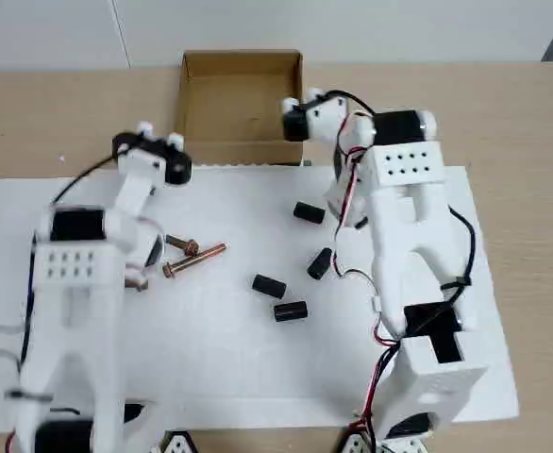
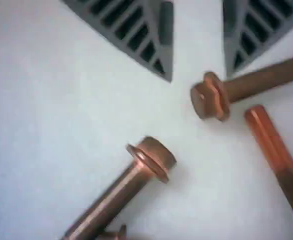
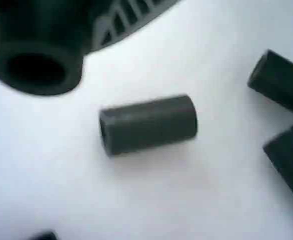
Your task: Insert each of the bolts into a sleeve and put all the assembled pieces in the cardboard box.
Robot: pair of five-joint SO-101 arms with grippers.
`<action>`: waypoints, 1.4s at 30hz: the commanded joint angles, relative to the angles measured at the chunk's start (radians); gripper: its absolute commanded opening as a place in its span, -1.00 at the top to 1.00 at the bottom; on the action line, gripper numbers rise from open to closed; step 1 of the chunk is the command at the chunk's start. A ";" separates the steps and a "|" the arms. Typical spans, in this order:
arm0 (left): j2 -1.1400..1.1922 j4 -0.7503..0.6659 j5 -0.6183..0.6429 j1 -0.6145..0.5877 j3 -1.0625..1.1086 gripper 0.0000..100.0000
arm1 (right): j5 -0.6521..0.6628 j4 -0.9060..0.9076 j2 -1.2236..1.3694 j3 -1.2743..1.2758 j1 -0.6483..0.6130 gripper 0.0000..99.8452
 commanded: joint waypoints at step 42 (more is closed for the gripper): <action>1.114 0.204 -0.270 -0.072 -1.244 0.85 | -0.060 0.005 -0.054 0.068 0.122 0.99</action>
